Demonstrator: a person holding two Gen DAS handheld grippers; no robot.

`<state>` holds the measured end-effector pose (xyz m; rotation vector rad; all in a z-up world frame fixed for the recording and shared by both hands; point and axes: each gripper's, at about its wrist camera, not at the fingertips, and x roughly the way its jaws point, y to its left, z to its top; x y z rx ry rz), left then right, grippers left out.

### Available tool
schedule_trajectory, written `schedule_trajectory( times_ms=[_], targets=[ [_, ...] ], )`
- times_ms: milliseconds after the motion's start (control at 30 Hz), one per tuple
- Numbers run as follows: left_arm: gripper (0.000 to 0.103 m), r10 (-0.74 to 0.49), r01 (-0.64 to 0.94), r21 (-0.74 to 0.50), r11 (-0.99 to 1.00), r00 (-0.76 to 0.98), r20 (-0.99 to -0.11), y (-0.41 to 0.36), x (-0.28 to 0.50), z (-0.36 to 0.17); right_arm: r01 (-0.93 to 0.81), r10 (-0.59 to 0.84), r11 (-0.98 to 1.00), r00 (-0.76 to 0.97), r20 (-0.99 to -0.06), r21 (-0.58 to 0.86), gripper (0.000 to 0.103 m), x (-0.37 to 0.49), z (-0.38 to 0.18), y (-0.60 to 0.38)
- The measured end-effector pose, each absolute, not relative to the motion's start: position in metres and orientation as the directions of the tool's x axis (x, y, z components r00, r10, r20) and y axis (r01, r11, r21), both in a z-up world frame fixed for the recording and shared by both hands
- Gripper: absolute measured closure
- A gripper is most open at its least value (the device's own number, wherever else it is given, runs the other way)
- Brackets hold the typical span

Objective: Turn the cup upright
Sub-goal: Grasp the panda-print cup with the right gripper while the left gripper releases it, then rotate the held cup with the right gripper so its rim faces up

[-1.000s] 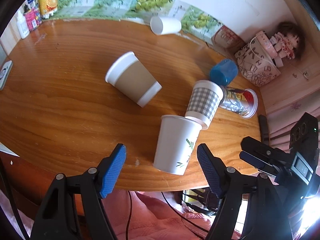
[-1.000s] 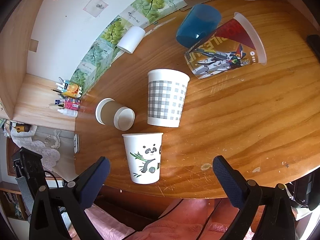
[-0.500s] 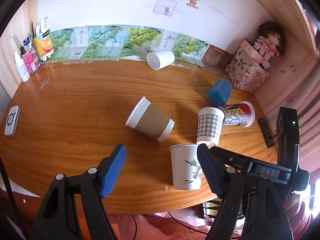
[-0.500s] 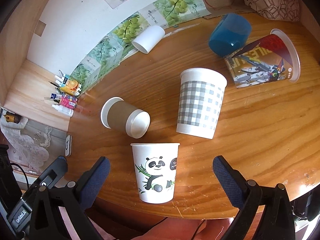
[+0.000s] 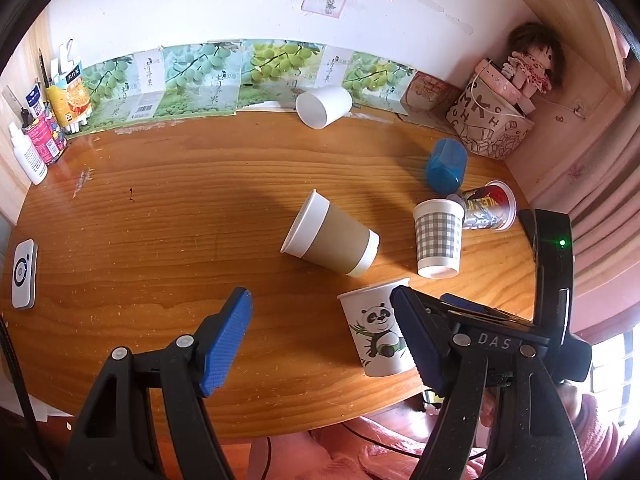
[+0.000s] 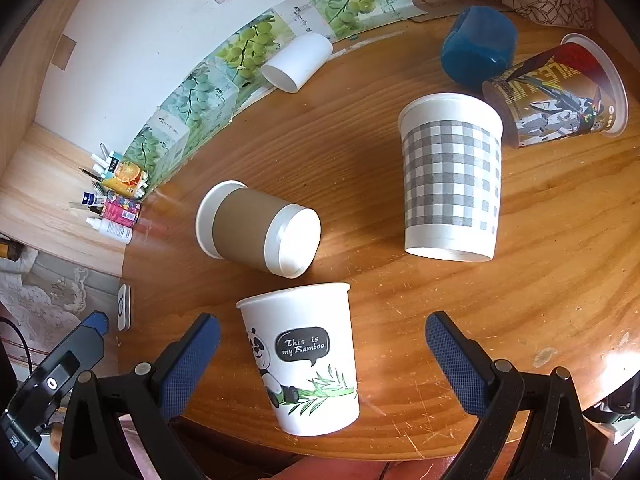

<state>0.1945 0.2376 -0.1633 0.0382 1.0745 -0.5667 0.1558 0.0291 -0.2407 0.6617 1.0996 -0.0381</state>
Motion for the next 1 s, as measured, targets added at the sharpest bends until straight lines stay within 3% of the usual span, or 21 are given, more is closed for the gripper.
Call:
schedule_trajectory(
  times_ms=[467,1000],
  targets=[
    [0.026,-0.409,0.530,-0.205,0.823,0.302,-0.861,0.261,0.218,-0.168,0.375,0.331,0.765,0.468,-0.819,0.524,0.001,0.176,-0.263,0.070],
    [0.026,-0.419,0.525,-0.210,0.825,0.318,-0.851,0.279,0.244,-0.166,0.329,0.342,0.814,0.395,-0.853,0.479,0.023,0.197,-0.269,0.089]
  ],
)
